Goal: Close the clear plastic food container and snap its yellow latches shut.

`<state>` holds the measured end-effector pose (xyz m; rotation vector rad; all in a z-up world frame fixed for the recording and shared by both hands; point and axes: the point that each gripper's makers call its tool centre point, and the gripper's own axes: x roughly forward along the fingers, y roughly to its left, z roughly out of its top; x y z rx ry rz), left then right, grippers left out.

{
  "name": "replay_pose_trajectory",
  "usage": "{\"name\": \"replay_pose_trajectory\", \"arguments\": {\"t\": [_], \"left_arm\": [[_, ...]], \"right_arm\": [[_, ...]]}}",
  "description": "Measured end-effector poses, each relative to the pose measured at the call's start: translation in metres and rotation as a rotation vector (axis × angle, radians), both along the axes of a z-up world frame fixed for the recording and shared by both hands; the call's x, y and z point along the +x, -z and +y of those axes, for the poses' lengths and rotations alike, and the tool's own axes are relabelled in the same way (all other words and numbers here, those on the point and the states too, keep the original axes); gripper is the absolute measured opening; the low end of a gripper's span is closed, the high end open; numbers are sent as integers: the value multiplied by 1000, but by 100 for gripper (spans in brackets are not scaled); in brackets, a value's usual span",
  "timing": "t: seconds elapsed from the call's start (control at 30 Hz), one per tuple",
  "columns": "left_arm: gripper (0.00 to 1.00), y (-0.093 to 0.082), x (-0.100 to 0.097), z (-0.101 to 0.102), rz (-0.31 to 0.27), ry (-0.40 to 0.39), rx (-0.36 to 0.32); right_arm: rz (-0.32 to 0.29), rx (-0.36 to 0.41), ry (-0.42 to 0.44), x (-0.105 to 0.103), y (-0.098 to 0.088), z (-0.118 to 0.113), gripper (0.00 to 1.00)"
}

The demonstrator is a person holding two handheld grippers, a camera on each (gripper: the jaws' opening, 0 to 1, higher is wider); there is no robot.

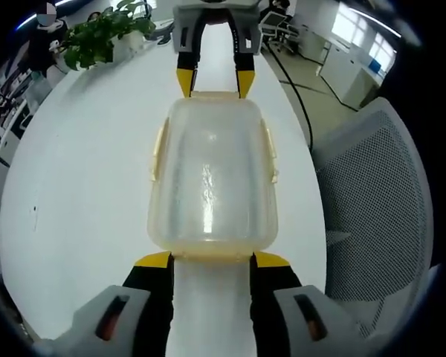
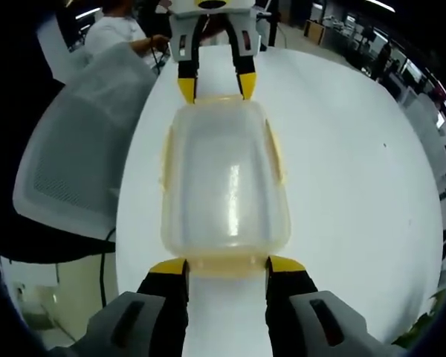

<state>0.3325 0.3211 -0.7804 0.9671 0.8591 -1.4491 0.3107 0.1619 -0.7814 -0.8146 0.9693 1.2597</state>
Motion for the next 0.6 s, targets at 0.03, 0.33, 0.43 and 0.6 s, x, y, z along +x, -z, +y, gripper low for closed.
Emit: {"name": "replay_pose_trajectory", "arguments": {"t": [0.03,0.33,0.43,0.6], "left_arm": [[39,-1,0,1,0,1,-6],[40,-1,-2,2,15,-25,-24],[40,-1,-2,2,19,-26,-20],[41,-1,-2,3,13,-26,-17]], "right_arm": [[1,13,-6,-1,-1,0,40],[5,50,17,1,-5,0,41],[7,40,17,0,-3,0,41],[8,42,35,-2,-2,-4,41]]}}
